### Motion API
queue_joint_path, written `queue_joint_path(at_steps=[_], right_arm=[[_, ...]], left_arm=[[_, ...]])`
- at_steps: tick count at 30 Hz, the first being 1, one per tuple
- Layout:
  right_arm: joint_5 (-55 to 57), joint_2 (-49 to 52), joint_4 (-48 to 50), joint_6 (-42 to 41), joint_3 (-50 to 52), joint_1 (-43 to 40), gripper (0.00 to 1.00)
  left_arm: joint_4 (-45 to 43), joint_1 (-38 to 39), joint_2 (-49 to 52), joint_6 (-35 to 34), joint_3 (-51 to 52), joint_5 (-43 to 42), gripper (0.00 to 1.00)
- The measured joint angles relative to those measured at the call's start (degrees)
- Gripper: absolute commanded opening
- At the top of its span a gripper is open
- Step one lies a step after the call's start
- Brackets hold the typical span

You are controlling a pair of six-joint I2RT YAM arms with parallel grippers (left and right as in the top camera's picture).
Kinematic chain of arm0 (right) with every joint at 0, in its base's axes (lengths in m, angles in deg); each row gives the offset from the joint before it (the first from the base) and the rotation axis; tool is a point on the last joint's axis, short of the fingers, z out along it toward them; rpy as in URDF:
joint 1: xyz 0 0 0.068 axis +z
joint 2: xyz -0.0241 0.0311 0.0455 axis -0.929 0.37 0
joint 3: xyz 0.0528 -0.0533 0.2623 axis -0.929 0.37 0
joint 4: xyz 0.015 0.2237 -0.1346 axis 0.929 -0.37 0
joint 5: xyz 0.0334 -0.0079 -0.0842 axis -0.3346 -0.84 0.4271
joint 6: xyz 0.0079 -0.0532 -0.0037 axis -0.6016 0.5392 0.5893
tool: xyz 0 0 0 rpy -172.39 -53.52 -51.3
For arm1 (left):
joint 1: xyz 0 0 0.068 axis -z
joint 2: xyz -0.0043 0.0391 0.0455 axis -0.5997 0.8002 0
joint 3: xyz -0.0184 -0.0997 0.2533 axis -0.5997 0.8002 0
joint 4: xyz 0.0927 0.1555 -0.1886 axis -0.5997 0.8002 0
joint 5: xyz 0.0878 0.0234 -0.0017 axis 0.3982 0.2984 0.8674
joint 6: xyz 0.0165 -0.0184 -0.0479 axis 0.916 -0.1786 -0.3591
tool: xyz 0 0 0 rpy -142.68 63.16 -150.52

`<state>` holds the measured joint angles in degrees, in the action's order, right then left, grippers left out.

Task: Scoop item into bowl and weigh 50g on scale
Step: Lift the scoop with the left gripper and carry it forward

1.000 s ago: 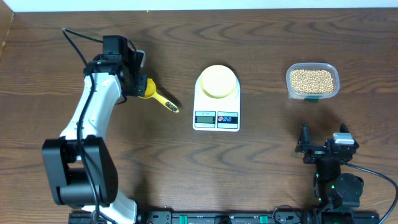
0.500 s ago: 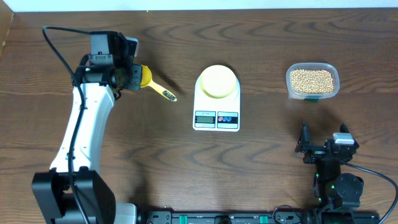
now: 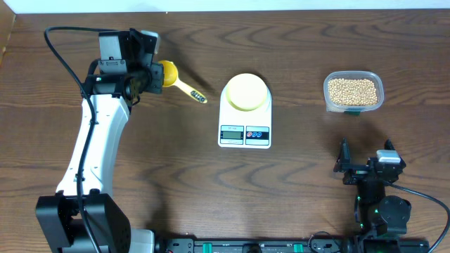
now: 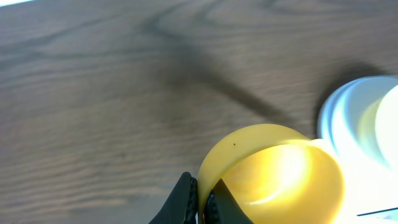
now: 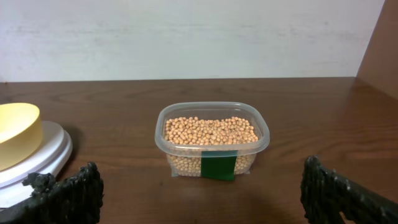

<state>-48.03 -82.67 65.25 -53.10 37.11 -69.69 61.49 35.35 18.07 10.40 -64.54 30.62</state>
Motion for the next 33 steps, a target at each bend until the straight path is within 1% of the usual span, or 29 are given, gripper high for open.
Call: queue_joint_path(at_steps=[8,13,23,29,33], right_arm=[[-0.02,0.0,0.02,0.0,0.0,0.0,0.99],[0.0,0.0,0.02,0.0,0.0,0.0,0.99],[0.0,0.0,0.04,0.0,0.02,0.0,0.99],[-0.02,0.0,0.04,0.0,0.0,0.0,0.99],[0.0,0.0,0.04,0.0,0.0,0.0,0.99]], left_arm=[[-6.08,0.0,0.0,-3.23,0.0,-8.46,0.08],[-7.78,0.02,0.0,-6.54,0.0,-12.26,0.08],[-8.2,0.63,0.0,-11.21,0.0,-13.73,0.08],[-8.76,2.64,0.0,-12.9,0.0,-13.75,0.08],[-10.08,4.04,0.0,-15.91,0.0,-13.77,0.08]])
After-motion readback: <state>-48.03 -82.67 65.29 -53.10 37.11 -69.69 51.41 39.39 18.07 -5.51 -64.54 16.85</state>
